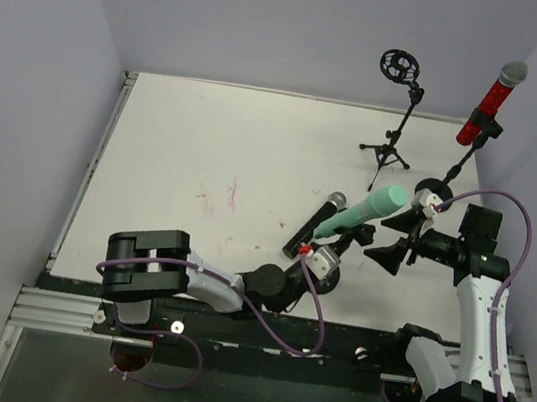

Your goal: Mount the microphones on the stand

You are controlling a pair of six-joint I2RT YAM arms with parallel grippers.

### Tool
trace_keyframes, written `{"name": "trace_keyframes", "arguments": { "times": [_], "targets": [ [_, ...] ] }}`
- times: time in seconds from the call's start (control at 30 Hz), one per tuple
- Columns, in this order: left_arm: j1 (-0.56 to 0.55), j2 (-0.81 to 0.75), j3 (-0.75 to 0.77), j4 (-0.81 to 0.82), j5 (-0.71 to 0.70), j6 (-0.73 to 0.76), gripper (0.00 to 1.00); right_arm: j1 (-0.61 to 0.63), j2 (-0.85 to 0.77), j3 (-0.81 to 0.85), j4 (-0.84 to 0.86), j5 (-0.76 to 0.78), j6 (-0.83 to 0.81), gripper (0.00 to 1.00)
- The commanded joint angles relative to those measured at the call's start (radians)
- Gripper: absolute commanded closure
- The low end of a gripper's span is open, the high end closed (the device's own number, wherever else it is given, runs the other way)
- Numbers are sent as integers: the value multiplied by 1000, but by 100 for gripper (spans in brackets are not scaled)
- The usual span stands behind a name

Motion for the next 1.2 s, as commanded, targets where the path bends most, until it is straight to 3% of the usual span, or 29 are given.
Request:
{"name": "trace_keyframes", "arguments": {
  "times": [0.0,0.27,0.43,0.63,0.77,0.93,1.17],
  "targets": [
    [-5,-109,-17,14,57,-1,100,-4,-10,-15,16,-15,6,1],
    [-2,-338,-23,-135,132,-44,100,-4,-10,-11,16,-14,9,1],
    [96,-480,-58,-287,230,-142,100,-2,-11,-9,13,-12,9,1],
    [433,-623,-69,-489,469,-266,100,-2,-10,-8,12,-3,8,1],
    [695,-616,-3,-551,532,-193,100,-4,-7,-5,9,-2,8,1],
    [1015,-490,69,-436,623,-230,100,-2,-4,0,-10,-2,-7,1],
    [1228,-191,277,-361,778,-210,100,-4,1,0,-28,-6,-29,1]
  ]
}}
